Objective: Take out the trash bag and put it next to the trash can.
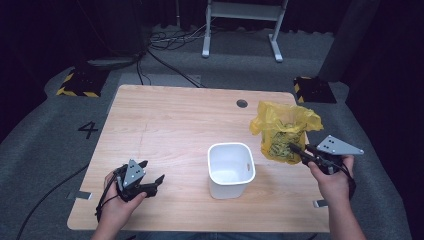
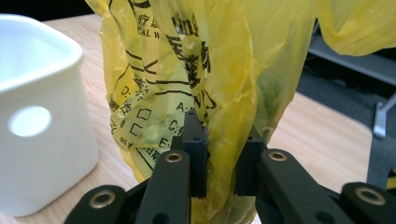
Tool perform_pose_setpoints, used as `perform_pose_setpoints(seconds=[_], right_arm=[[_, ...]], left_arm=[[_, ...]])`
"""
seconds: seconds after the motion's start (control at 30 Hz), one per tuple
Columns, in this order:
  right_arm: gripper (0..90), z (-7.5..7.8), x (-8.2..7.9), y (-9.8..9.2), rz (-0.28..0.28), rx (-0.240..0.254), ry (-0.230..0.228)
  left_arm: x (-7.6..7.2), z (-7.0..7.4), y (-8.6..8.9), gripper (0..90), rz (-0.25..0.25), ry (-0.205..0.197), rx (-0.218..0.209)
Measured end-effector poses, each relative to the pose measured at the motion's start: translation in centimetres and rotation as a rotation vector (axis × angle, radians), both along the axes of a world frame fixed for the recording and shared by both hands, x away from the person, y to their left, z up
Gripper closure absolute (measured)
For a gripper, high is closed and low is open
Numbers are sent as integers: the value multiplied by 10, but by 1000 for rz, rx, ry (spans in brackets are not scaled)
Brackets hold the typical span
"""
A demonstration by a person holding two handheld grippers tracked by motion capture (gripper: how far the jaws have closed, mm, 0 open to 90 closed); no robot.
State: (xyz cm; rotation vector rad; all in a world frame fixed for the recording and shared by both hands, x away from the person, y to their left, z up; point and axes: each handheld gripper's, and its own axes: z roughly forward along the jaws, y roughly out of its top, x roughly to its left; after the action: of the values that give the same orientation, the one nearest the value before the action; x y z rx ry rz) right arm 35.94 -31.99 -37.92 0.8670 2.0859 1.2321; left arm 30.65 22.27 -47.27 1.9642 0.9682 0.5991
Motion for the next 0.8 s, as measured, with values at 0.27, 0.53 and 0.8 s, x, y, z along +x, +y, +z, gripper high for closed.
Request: perform_pose_setpoints(seconds=[0.27, 0.53, 0.8], right_arm=[[795, -32, 14, 2, -23, 1, 69], [792, -56, 17, 7, -19, -29, 104], [767, -73, 21, 7, -14, -14, 134]], left_arm=[[3, -8, 4, 244, 10, 40, -28], [3, -11, 3, 244, 5, 43, -13], [-1, -13, 7, 243, 12, 51, -23]])
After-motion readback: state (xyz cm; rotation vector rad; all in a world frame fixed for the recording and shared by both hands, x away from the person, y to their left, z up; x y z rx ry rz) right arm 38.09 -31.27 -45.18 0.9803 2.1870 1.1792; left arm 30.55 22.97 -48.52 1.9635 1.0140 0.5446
